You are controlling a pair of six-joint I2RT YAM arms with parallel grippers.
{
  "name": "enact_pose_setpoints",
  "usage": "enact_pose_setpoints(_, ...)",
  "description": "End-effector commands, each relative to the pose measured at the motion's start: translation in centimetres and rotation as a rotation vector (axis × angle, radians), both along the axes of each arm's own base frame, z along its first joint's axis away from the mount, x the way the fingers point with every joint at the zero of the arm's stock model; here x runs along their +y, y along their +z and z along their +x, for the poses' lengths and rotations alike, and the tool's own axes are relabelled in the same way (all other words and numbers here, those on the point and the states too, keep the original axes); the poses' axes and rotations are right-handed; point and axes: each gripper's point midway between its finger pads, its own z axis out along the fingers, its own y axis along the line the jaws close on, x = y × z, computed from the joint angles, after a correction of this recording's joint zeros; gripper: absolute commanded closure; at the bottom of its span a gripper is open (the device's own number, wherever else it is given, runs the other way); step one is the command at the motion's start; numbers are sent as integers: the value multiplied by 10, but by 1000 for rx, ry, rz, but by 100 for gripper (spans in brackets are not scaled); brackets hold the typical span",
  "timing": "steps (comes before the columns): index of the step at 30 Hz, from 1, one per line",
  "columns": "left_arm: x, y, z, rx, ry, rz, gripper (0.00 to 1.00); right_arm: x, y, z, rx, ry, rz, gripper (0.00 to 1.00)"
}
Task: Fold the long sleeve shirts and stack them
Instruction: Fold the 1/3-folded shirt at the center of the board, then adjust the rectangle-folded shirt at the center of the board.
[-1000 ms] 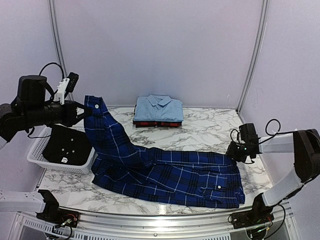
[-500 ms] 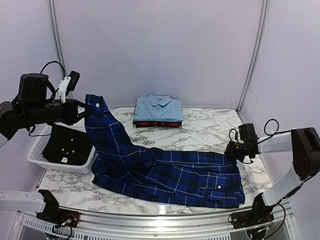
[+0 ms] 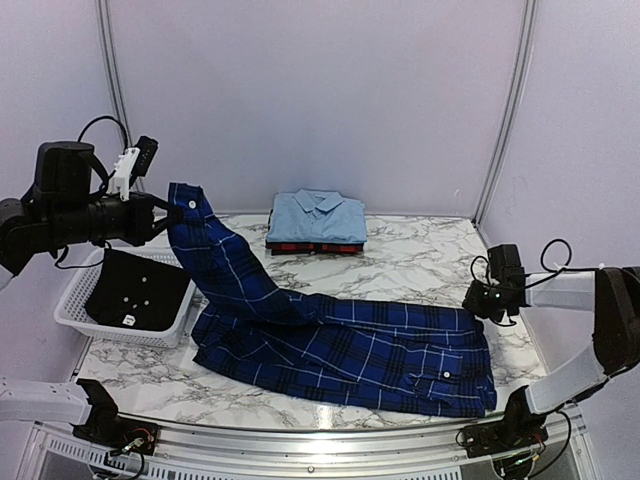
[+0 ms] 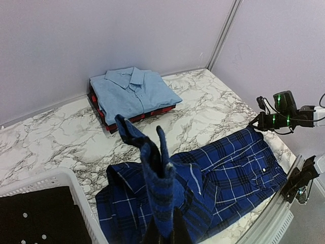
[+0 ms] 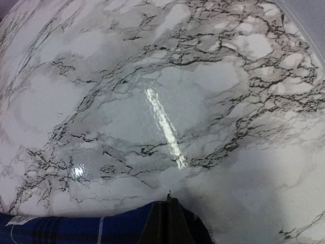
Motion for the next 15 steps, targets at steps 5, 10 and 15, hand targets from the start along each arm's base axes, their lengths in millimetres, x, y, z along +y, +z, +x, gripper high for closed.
enact_pose_setpoints(5,2,16,-7,-34,-31,7,100,-9,31,5,-35,11,-48,75)
enact_pose_setpoints(10,1,17,-9,-33,-46,17,100,-8,47,-22,-42,12,-32,62)
enact_pose_setpoints(15,-2,19,-5,-35,-52,26,100,5,47,-53,-32,14,62,63)
